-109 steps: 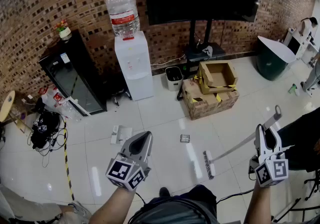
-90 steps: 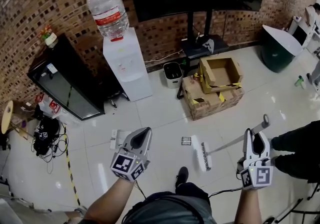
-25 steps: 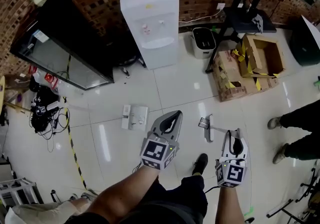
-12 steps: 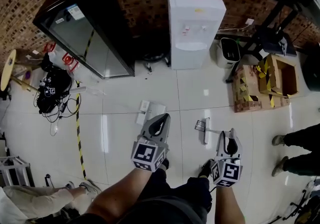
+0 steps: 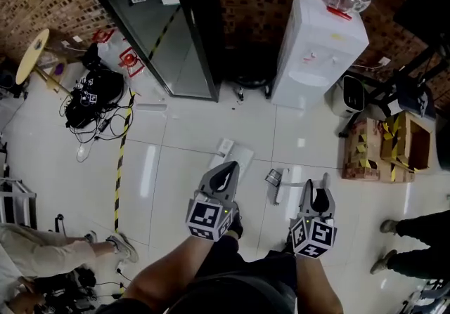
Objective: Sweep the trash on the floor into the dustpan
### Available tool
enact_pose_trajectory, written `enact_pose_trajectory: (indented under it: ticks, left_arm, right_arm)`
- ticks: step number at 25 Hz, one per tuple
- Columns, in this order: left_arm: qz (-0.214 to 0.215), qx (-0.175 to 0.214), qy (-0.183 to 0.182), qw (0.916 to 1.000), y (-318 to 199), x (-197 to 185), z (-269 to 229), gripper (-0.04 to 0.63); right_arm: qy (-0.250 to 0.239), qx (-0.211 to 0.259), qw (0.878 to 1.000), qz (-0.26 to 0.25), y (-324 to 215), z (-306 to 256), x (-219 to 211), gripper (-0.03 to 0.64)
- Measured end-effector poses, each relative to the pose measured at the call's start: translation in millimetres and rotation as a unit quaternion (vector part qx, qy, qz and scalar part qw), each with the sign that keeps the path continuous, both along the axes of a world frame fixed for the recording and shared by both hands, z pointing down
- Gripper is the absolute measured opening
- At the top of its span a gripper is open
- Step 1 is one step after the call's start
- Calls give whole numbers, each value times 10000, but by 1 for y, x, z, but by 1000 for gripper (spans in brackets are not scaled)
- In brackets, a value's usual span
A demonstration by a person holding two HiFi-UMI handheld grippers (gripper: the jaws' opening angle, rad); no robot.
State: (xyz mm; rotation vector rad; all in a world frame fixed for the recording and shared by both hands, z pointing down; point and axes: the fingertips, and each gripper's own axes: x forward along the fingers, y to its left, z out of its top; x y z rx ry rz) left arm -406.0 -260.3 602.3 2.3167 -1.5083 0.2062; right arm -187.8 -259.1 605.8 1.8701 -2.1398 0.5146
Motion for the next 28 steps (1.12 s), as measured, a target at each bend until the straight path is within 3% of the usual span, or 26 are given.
enact_pose_trajectory:
  ticks: [11, 16, 21, 28]
  left_arm:
    - [-756, 114, 74, 9970, 18, -108, -12, 6]
    - [-1096, 306, 36, 9935, 41, -145, -25, 6]
    - [-1160, 408, 50, 9924, 49, -138, -40, 6]
    - [-762, 411, 73, 9962, 44, -90, -57, 6]
  right_arm:
    - [-565, -133, 9953, -773, -32, -10, -155, 130]
    - [-762, -89, 9905, -1145, -20, -25, -205, 126]
    - [-727, 95, 9906, -1158, -22, -53, -195, 121]
    - [-723, 206, 9929, -923, -20, -79, -136, 120]
